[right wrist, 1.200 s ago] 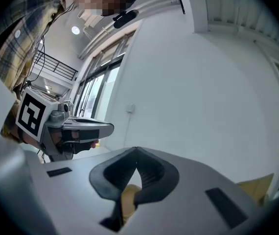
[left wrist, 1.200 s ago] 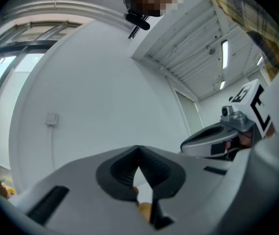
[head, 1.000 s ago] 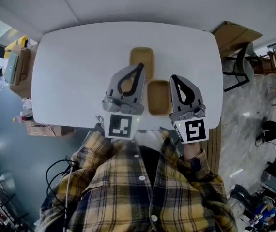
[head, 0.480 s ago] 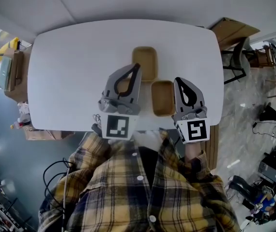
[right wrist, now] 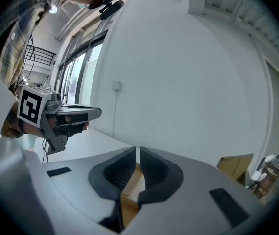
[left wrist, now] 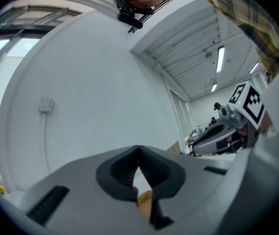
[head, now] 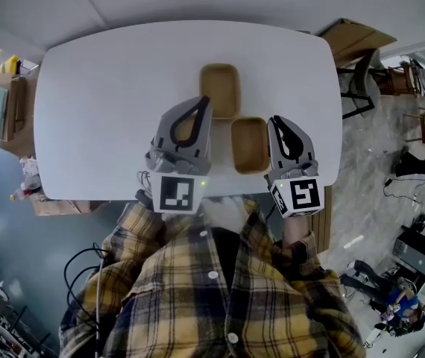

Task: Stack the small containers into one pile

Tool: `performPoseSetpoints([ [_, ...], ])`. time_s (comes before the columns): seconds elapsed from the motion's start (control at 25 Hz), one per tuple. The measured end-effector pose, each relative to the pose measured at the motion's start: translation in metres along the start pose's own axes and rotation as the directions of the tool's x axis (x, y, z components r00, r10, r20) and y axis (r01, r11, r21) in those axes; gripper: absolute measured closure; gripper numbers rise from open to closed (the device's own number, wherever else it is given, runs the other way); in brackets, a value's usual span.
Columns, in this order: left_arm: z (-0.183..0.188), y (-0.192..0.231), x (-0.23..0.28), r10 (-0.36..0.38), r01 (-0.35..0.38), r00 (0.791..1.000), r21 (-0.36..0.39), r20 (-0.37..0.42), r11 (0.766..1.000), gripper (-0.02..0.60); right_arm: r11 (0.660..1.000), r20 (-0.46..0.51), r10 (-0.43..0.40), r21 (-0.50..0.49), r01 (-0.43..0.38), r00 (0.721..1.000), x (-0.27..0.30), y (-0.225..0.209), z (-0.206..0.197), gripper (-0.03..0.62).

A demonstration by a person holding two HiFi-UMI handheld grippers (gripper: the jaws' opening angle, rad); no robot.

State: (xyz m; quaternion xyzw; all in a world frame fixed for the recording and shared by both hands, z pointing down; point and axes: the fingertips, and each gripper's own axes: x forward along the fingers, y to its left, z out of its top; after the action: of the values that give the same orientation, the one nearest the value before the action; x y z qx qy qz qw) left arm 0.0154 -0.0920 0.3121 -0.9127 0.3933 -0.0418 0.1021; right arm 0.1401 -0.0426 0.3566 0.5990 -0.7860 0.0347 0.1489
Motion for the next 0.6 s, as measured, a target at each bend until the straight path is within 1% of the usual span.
performPoseSetpoints([
  [0.16,-0.01,-0.003,-0.002,-0.004,0.004,1.0,-0.006,-0.019,1.0,0.563,0.999,-0.04,-0.019,0.041,0.021,0.999,-0.002,-0.005,-0.015,0.576],
  [0.28,-0.014,-0.004,-0.002,-0.003,0.003,1.0,-0.007,-0.024,1.0,0.563,0.996,-0.077,-0.011,0.083,0.018,0.997,0.0,-0.008,-0.028,0.574],
  [0.32,-0.015,-0.005,-0.003,-0.003,0.003,1.0,-0.004,-0.024,1.0,0.563,0.994,-0.092,-0.005,0.104,0.015,0.996,0.002,-0.008,-0.034,0.564],
  [0.4,-0.02,-0.006,-0.003,-0.001,0.0,1.0,-0.015,-0.031,1.0,0.563,0.992,-0.132,0.003,0.128,0.014,0.991,0.005,-0.01,-0.046,0.517],
  [0.52,-0.026,-0.008,-0.004,-0.006,0.006,0.999,-0.018,-0.045,1.0,0.563,0.994,-0.197,-0.013,0.107,0.034,0.98,0.008,-0.014,-0.062,0.508],
  [0.6,-0.03,-0.007,-0.005,-0.007,0.007,0.999,-0.017,-0.051,1.0,0.563,0.992,-0.248,-0.022,0.112,0.051,0.968,0.009,-0.018,-0.074,0.491],
])
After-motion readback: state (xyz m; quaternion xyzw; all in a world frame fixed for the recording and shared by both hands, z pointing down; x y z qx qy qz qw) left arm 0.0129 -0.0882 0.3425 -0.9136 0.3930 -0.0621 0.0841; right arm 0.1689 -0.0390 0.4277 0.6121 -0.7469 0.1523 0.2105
